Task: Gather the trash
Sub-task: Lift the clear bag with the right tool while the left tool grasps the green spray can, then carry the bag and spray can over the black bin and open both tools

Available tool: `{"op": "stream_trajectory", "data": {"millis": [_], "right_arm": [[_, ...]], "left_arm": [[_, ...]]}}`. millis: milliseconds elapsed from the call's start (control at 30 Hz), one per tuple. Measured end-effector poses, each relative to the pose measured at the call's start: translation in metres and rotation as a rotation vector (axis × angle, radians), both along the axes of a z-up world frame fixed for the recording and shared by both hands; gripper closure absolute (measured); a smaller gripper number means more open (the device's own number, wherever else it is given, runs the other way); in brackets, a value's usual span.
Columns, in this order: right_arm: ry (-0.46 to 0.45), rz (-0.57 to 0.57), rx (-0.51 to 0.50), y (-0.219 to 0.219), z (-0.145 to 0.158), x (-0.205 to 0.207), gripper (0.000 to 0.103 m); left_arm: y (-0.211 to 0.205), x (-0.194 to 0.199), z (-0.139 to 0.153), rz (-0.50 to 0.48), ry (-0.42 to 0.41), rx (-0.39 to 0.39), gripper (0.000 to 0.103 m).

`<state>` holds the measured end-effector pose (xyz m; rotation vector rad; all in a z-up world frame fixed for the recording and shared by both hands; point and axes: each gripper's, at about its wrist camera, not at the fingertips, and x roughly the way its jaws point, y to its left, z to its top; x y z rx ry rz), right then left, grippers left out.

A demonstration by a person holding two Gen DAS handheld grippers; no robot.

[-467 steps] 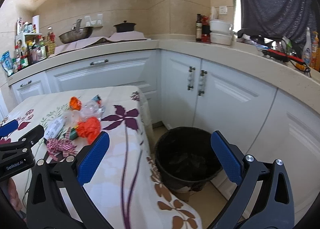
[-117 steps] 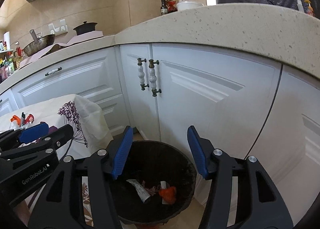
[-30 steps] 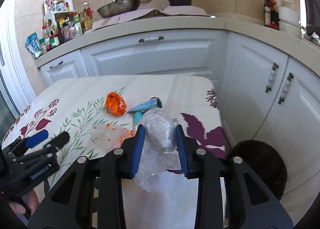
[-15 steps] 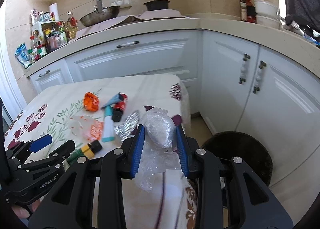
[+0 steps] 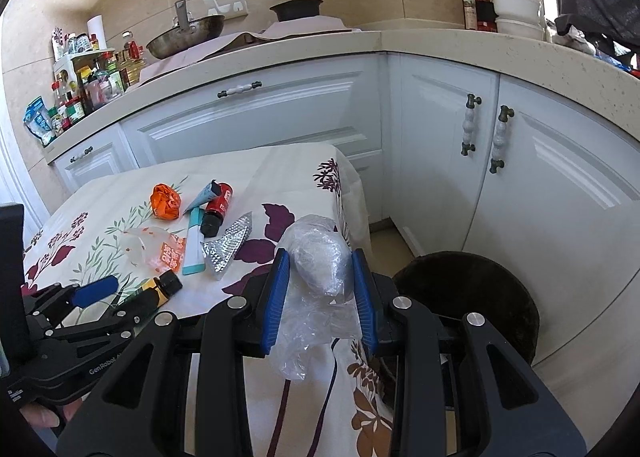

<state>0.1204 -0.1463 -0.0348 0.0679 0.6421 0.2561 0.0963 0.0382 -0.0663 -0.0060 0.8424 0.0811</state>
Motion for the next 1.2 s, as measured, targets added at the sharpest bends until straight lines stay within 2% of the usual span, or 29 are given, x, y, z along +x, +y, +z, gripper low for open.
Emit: {"op": "stream_trajectory", "data": {"millis": [133,167,433,800,1200], "right_arm": [[0.0,0.003,-0.001,-0.001,0.0,0.0,0.072],[0.0,0.003,-0.002,-0.001,0.0,0.001,0.072],[0.002,0.005,-0.009,0.002,0.001,0.0,0.072],[-0.013,0.004,-0.01,0.002,0.005,-0.004,0.072],[-0.078,-0.037,-0.017,-0.021,0.022,-0.017,0.072]], "left_arm": [[0.0,0.0,-0.003,-0.013,0.016,-0.012,0.054],[0.0,0.0,-0.004,-0.019,0.022,-0.019,0.06],[-0.001,-0.001,-0.005,-0.041,0.026,-0.025,0.077],[0.0,-0.009,0.003,-0.048,-0.003,-0.055,0.079],[-0.016,-0.025,0.051,-0.066,-0.15,-0.06,0.079]]}}
